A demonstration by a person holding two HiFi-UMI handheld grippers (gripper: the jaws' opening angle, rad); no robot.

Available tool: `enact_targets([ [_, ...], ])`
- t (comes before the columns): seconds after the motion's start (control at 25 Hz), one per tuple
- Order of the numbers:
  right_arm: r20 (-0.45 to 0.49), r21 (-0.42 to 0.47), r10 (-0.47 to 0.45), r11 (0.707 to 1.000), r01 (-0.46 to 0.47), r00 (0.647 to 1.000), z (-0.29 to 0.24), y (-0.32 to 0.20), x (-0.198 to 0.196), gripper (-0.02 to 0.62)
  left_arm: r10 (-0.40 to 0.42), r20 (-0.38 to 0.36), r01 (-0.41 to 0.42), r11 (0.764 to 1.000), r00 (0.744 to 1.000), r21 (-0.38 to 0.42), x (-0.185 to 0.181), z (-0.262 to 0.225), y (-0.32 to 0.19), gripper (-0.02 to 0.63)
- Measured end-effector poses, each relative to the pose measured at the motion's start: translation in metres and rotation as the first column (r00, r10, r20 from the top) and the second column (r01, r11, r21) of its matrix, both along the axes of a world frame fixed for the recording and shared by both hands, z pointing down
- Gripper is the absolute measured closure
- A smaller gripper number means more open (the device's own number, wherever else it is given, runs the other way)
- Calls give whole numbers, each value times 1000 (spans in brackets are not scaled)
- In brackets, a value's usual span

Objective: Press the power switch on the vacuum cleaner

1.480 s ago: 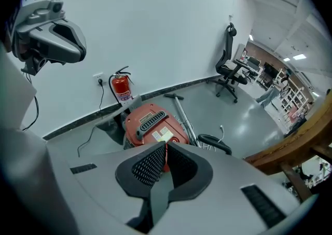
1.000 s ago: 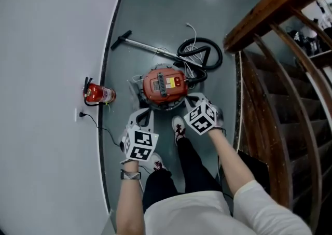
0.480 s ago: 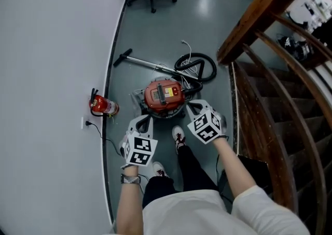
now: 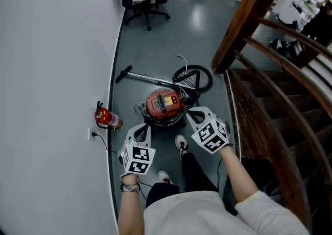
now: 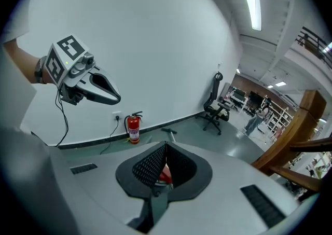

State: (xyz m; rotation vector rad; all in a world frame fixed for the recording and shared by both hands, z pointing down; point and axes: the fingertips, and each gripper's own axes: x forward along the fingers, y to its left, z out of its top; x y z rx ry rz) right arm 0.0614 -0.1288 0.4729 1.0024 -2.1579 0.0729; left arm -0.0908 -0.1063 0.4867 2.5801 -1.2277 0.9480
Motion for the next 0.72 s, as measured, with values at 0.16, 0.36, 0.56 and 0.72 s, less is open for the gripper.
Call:
enact_targets([
  [0.16,8,31,-9,999,9,1000,-29,21,-6,568,19,-3,-19,999,1000,48,-5,-26,10,609],
  [0.36,15,84,-8,996,6,1000,-68,42,-10,567,37,10,-38,994,999,105,-13,-61,22,609],
  [0.56,21,125,7,992,-9,1000,-102,65,-11,567,58,1,-57,986,998,159,-14,-97,38,609],
  [0.72,27,149,6,989,-10,1000,-126,84,-14,566,60,-3,-59,983,998,174,-16,-119,54,609],
])
